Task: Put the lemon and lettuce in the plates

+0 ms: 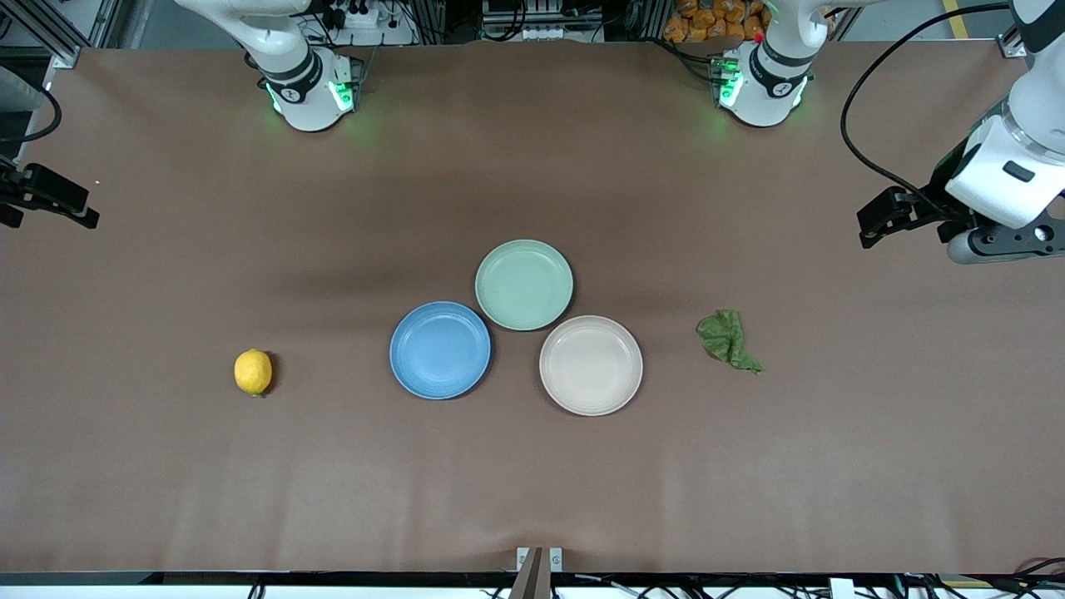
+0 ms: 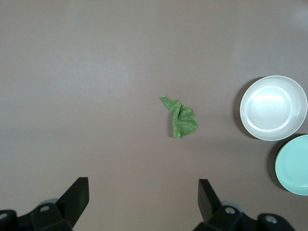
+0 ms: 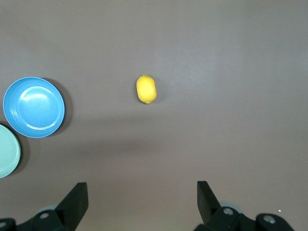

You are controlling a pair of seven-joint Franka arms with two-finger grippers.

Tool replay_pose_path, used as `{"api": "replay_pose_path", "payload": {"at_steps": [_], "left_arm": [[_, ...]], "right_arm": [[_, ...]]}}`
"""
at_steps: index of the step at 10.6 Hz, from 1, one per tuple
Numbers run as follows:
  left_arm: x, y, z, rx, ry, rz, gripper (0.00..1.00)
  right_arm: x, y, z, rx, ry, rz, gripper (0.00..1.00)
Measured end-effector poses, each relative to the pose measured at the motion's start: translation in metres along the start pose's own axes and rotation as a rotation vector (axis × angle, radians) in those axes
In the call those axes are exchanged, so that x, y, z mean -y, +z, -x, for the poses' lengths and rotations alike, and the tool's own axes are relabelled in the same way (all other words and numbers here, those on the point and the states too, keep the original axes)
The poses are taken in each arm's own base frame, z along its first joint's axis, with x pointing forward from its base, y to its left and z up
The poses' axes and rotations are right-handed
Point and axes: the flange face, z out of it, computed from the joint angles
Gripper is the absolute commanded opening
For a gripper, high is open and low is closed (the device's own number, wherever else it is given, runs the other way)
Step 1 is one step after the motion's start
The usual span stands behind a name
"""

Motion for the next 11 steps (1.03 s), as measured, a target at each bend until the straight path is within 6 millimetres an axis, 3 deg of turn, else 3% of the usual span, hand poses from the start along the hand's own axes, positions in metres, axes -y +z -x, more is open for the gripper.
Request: {"api": "replay_pose_path", "payload": {"at_steps": [6, 8, 11], "left_arm": [[-0.005, 0.007, 0.000, 0.014, 0.010, -0.002, 1.00], [-0.026, 0.040, -0.007, 0.053, 0.045, -0.004, 1.00], [-0.046, 0.121, -0.020, 0.086, 0.073, 0.001, 1.00]], "right_arm": [[-0.001, 0.009, -0.005, 0.017, 0.002, 0.000, 1.00], [-0.001, 0.013, -0.007, 0.027, 0.001, -0.001, 1.00], [0.004, 0.047, -0.021, 0.093, -0.007, -0.006, 1.00]]}}
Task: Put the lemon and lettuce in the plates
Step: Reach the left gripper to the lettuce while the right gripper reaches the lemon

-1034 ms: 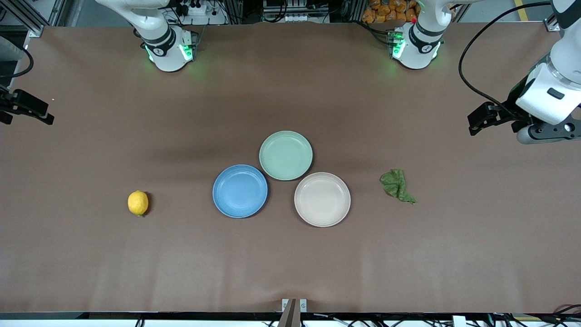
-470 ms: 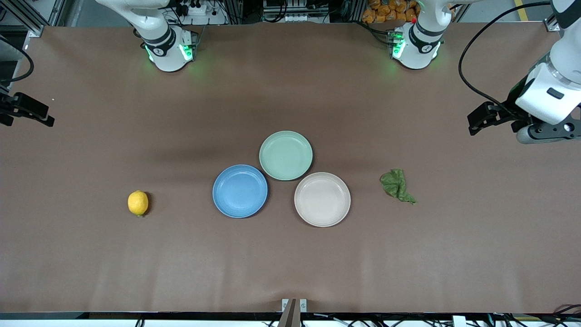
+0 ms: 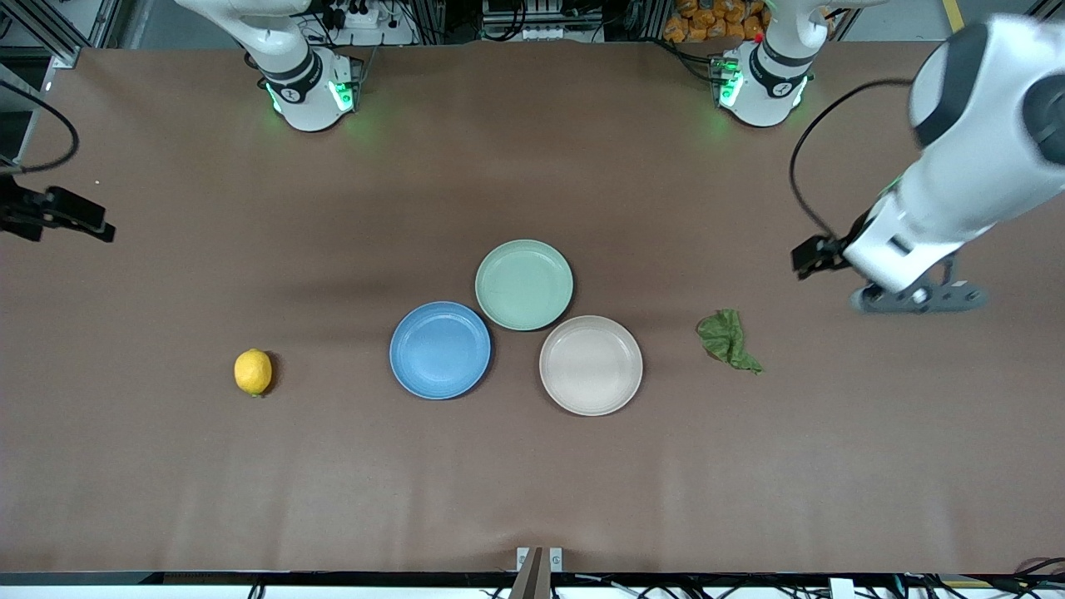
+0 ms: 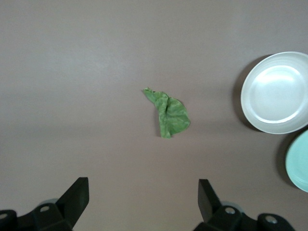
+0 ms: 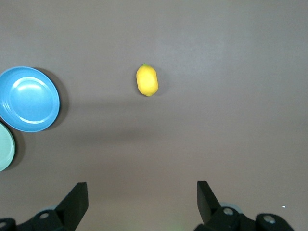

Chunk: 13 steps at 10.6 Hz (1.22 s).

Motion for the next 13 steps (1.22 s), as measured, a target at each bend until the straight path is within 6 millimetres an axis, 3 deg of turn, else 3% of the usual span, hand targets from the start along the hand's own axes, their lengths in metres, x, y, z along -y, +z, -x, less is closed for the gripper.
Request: {"api": "replay_pose_path", "payload": {"at_steps": [2, 5, 8, 10, 13], "left_arm": [[-0.003, 0.056, -0.001, -0.009, 0.007, 0.006, 1.00], [-0.006, 0.135, 0.008, 0.002, 0.014, 0.013, 1.00], [0.001, 0.205, -0.002, 0.044, -0.017, 0.027, 1.00], [0.007, 0.244, -0.010, 0.039, -0.037, 0.045, 1.00], [0.001, 0.289, -0.016, 0.027, -0.091, 0.067, 1.00]], "right_arm": [[0.001, 0.041, -0.020, 0.069, -0.003, -0.003, 1.00], [0.001, 0.108, -0.053, 0.038, -0.004, 0.000, 1.00], [-0.003, 0.188, -0.059, -0.004, 0.001, 0.003, 1.00], [-0.004, 0.223, -0.062, -0.009, 0.002, 0.004, 1.00], [-0.001, 0.274, -0.079, -0.030, -0.005, 0.006, 1.00]]}}
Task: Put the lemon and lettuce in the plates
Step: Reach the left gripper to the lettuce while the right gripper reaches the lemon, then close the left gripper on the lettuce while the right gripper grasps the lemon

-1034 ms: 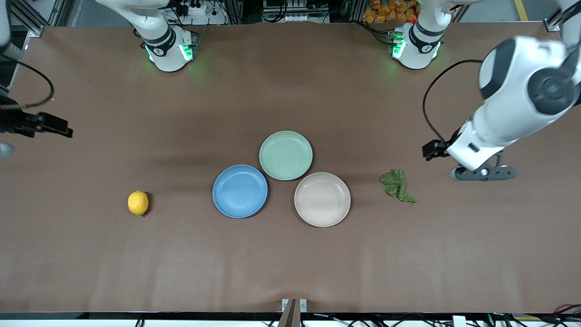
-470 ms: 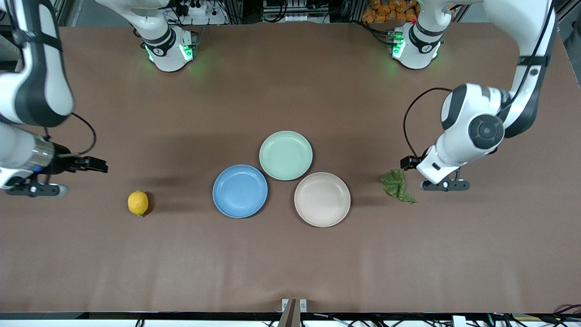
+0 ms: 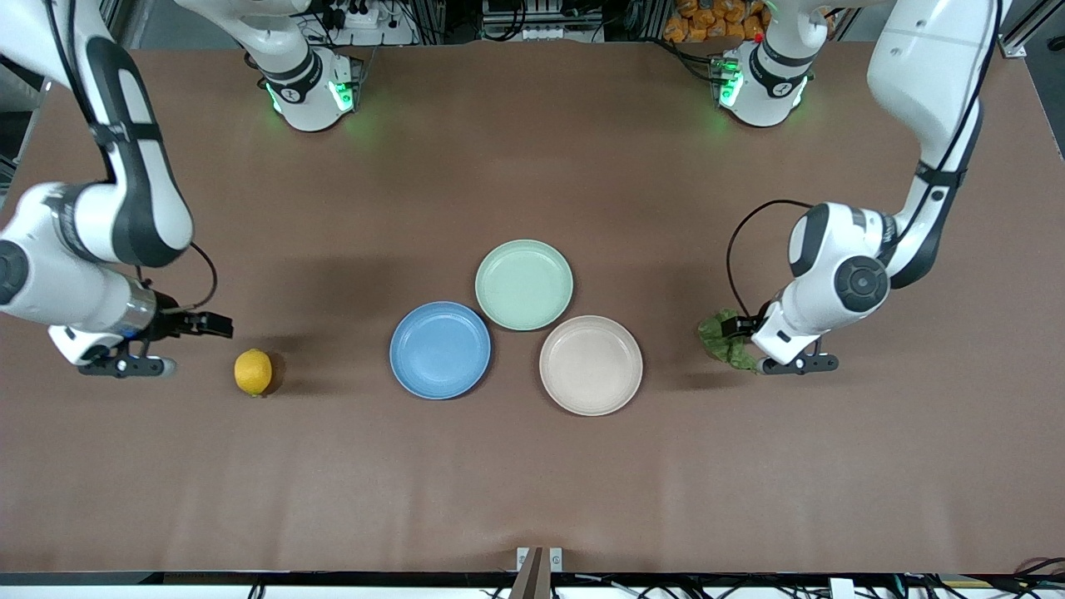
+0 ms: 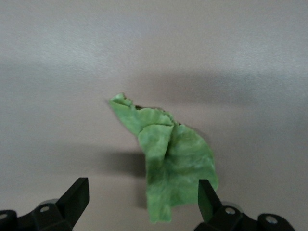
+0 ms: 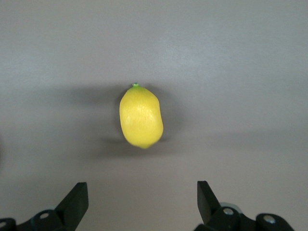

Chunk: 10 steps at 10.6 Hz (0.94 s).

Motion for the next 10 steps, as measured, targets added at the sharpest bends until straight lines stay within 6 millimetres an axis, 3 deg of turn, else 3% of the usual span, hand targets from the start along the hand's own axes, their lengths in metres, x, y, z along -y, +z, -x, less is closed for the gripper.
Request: {"api": "replay_pose_path", "payload": {"at_steps": [2, 3, 4, 5, 7, 10], "left_arm": [[-0.005, 0.018, 0.002, 0.015, -0.017, 0.002, 0.94], [-0.005, 0.023, 0.003, 0.023, -0.019, 0.002, 0.87], [-0.005, 0.027, 0.004, 0.029, -0.020, 0.001, 0.73], [-0.005, 0.033, 0.004, 0.037, -0.021, 0.000, 0.55], [-0.004, 0.042, 0.006, 0.050, -0.023, -0.001, 0.00], [-0.002, 0.039, 0.003, 0.042, -0.028, -0.001, 0.00]], "right_arm": [[-0.001, 0.037, -0.010, -0.017, 0.000, 0.002, 1.00], [-0.001, 0.053, -0.014, -0.020, 0.000, 0.003, 1.00], [-0.001, 0.063, -0.019, -0.018, 0.000, 0.003, 1.00], [-0.002, 0.070, -0.023, -0.016, 0.000, 0.003, 1.00], [-0.002, 0.082, -0.028, -0.006, 0.001, 0.003, 1.00], [-0.002, 0.094, -0.030, 0.005, 0.001, 0.003, 1.00]]}}
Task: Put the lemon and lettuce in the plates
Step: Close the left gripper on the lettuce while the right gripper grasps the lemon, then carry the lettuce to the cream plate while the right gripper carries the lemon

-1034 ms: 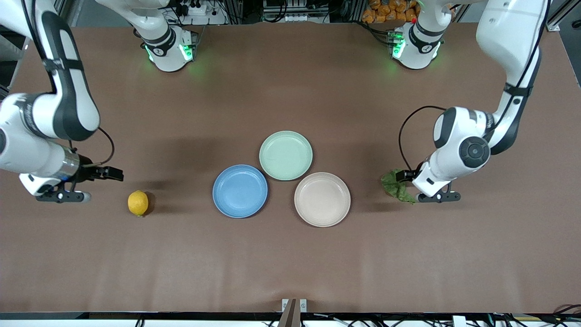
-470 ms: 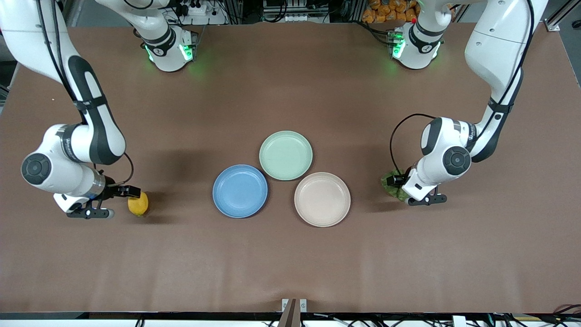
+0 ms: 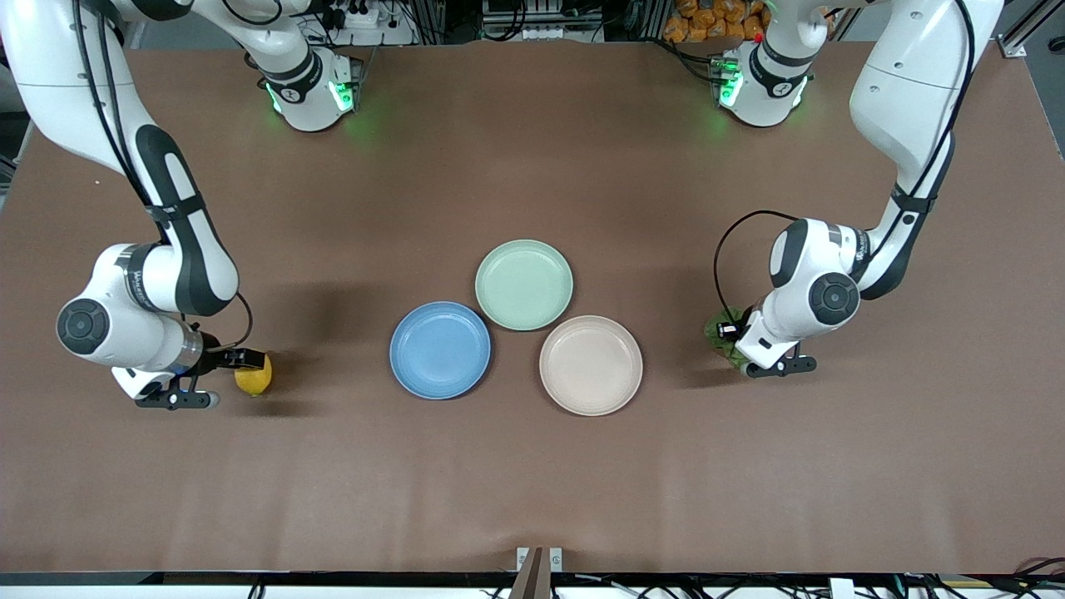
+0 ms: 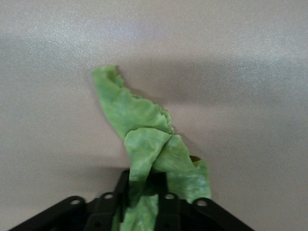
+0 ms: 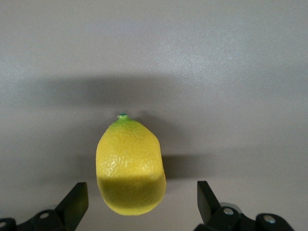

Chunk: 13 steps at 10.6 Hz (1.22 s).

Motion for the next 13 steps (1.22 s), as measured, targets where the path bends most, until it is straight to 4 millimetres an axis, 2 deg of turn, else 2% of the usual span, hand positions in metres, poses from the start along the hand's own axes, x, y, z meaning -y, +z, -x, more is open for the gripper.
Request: {"api": "replay_pose_path", "payload": {"at_steps": [2, 4, 5, 6, 7, 8, 9, 11, 13], "left_arm": [[-0.005, -0.006, -0.001, -0.011, 0.007, 0.005, 0.00], [-0.022, -0.029, 0.000, -0.028, -0.007, 0.006, 0.00], [-0.040, -0.052, 0.004, -0.046, 0.003, 0.011, 0.00], [-0.060, -0.075, 0.009, -0.075, 0.021, 0.020, 0.00], [-0.081, -0.099, 0.014, -0.106, 0.039, 0.033, 0.00], [-0.099, -0.123, 0.017, -0.139, 0.056, 0.051, 0.00], [-0.114, -0.142, 0.017, -0.168, 0.044, 0.075, 0.00], [-0.142, -0.164, 0.021, -0.198, -0.009, 0.115, 0.00], [-0.169, -0.165, 0.032, -0.186, -0.057, 0.144, 0.00]], "right_arm": [[0.002, 0.005, 0.000, 0.001, -0.002, -0.001, 1.00], [0.002, 0.014, -0.001, 0.001, -0.002, -0.001, 0.99], [0.002, 0.017, -0.001, 0.001, -0.003, -0.001, 0.71], [0.002, 0.019, -0.001, 0.002, -0.003, -0.002, 0.31], [0.003, 0.019, -0.001, 0.003, -0.004, -0.002, 0.12], [0.005, 0.021, -0.001, 0.005, -0.007, -0.005, 0.01], [0.008, 0.020, -0.001, 0.004, -0.007, -0.010, 0.00], [0.010, 0.021, -0.001, 0.007, 0.008, -0.030, 0.00], [0.015, 0.021, 0.000, 0.023, 0.009, -0.043, 0.00]]}}
